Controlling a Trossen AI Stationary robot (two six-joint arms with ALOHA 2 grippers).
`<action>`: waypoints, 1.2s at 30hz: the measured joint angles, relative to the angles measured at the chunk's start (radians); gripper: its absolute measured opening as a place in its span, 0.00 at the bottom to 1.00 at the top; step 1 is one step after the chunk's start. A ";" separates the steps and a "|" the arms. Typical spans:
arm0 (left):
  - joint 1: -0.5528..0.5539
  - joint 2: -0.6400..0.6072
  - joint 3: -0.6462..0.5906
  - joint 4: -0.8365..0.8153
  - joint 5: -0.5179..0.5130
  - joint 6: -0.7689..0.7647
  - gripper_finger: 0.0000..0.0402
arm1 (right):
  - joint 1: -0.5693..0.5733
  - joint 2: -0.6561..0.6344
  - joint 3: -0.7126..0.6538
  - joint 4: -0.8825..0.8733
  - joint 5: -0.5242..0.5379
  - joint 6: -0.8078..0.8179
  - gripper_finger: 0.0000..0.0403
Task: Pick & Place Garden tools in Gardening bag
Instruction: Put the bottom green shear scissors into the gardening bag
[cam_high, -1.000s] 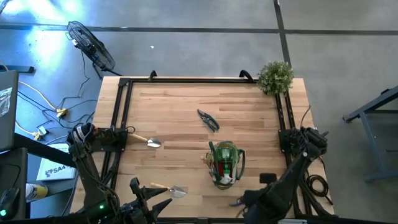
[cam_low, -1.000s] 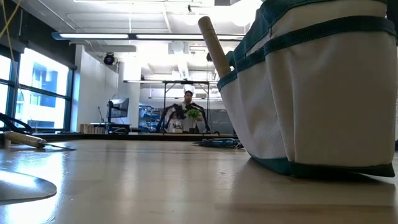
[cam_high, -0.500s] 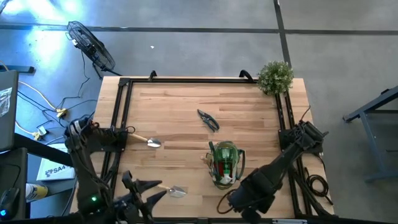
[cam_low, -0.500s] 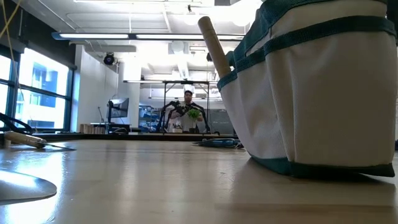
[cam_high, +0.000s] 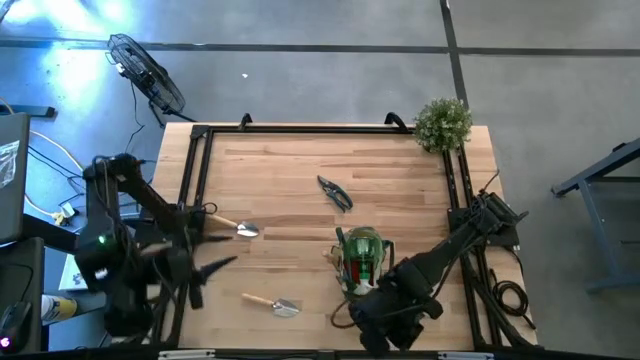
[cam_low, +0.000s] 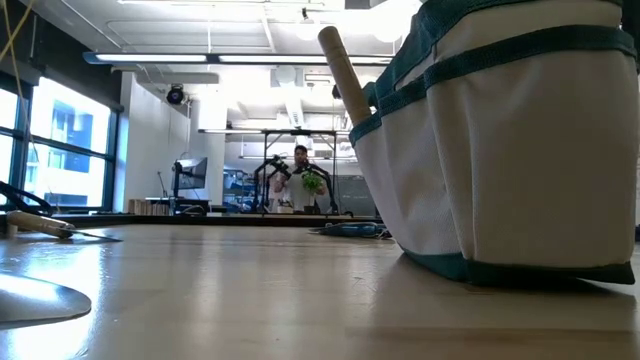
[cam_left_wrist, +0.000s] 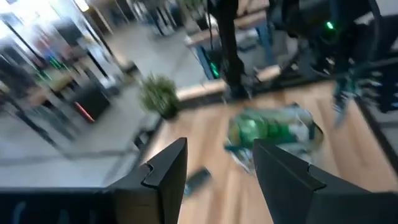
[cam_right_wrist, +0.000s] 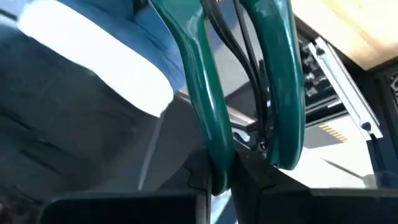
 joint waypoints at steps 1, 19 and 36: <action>0.000 -0.013 0.000 -0.046 0.023 -0.054 0.44 | -0.008 0.000 0.008 -0.006 0.002 0.006 0.06; 0.000 -0.030 -0.002 -0.235 0.080 -0.175 0.44 | -0.123 0.017 0.028 -0.088 -0.105 0.127 0.06; 0.000 -0.034 -0.105 -0.235 0.123 -0.159 0.44 | -0.205 0.093 0.028 -0.060 -0.325 0.110 0.06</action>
